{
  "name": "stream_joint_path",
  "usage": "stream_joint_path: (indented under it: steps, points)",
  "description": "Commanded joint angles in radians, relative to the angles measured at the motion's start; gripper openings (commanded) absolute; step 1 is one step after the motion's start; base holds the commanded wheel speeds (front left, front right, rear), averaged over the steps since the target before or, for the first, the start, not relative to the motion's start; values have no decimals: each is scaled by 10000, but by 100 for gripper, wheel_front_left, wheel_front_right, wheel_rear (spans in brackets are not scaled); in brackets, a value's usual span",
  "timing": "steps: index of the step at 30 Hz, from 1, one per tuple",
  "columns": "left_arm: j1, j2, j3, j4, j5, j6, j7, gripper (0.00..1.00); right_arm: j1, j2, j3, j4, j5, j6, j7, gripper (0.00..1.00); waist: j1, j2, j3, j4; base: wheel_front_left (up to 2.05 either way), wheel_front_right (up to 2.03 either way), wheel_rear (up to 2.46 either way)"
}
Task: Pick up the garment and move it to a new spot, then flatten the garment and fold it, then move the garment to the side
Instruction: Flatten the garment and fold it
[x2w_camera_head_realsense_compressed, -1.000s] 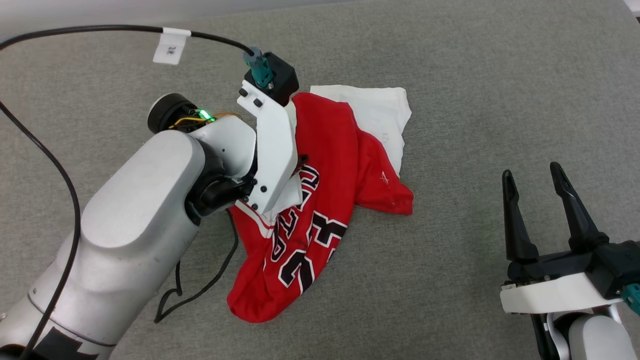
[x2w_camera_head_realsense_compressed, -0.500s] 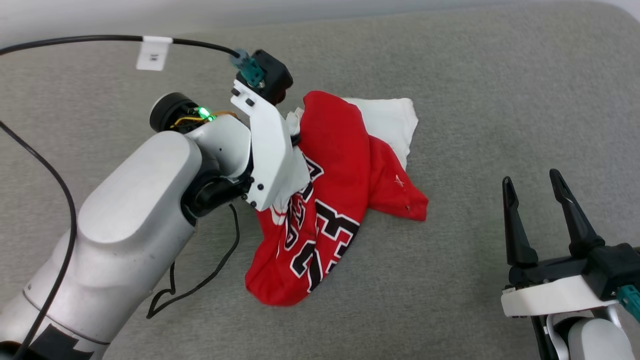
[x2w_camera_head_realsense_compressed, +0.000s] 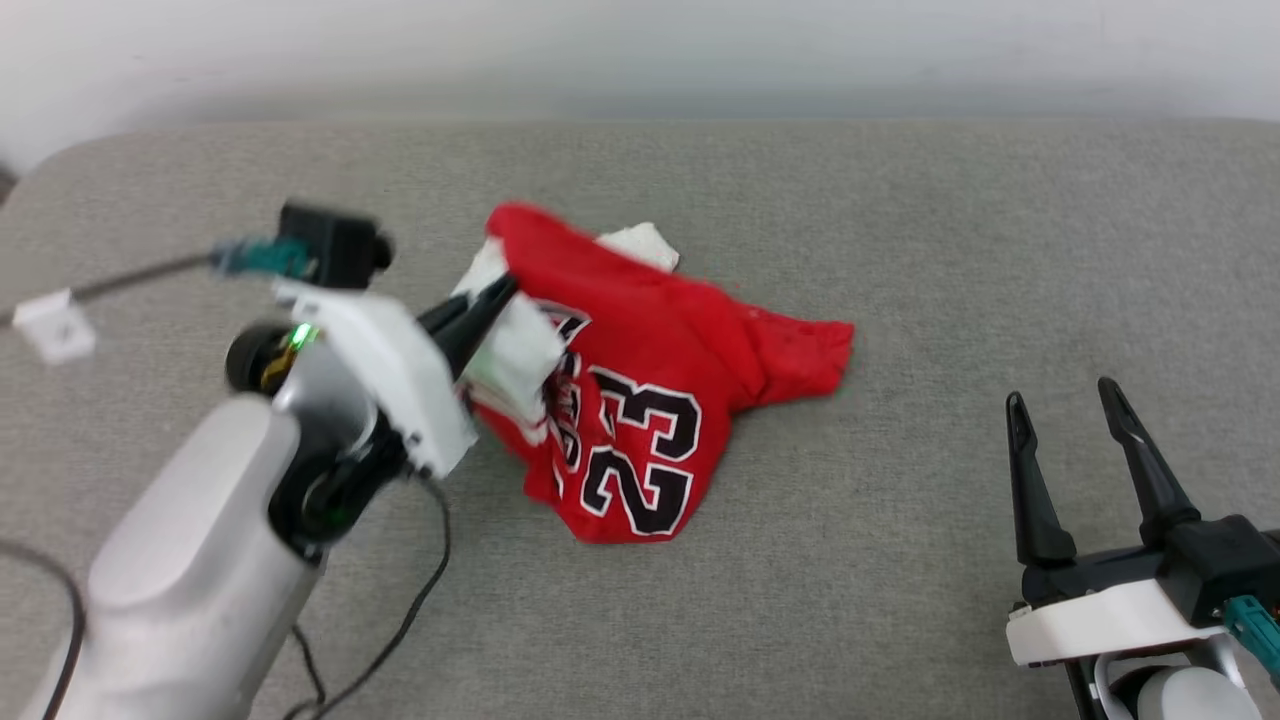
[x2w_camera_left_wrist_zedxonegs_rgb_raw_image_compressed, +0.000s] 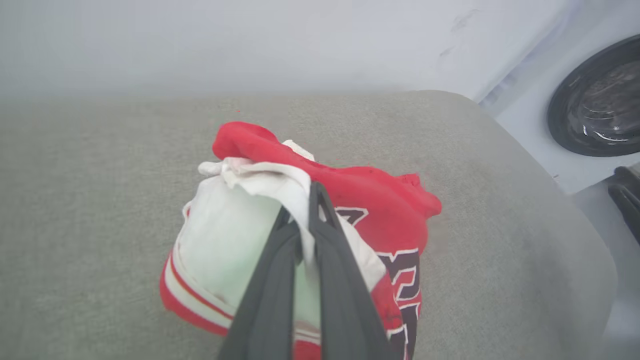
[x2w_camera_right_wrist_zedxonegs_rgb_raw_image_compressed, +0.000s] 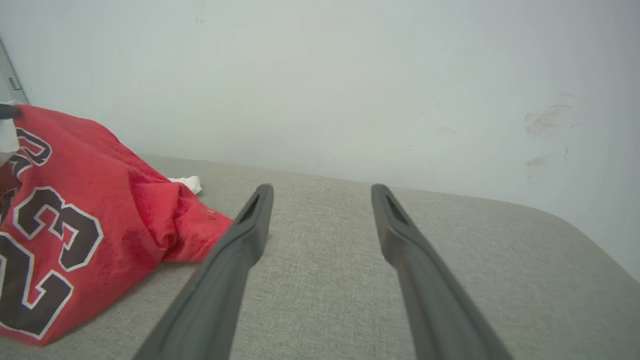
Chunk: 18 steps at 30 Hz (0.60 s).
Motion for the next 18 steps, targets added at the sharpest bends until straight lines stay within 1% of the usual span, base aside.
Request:
stream_joint_path:
  steps: [1, 5, 6, 7, 13, 16, 18]
  points:
    - [314, 100, 100, 60, -63, 45, -211, 0, 82, 17, -31, 12, -3, -7, -20, 100, 0, 0, -101, 121, 0, 0, 0]
    - [1767, 164, 191, 356, -348, 85, -895, 0, 231, 17, -119, 64, -52, -7, -20, 100, 0, 0, -226, 393, 0, 0, 0]
    - [2050, 245, 103, 441, -226, 124, -993, 35, 265, 18, -123, 75, -60, -7, -20, 100, 0, 0, -250, 468, 0, 0, 0]
    - [2320, 292, 10, 562, -133, 202, -1076, 100, 304, 18, -116, 87, -90, -7, -20, 100, 0, 0, -273, 540, 0, 0, 0]
    - [3280, 147, -590, 1371, 661, 625, -1703, 100, 337, 17, -111, 161, -236, -7, -20, 100, 0, 0, -473, 932, 0, 0, 0]
    - [3354, 4, -622, 1584, 937, 866, -2221, 100, 403, 17, -104, 189, -283, -7, -20, 100, 0, 0, -628, 1110, 0, 0, 0]
    - [3315, -12, -451, 1642, 1125, 1126, -2765, 100, 422, 17, -141, 188, -319, -7, -20, 100, 0, 0, -748, 1225, 0, 0, 0]
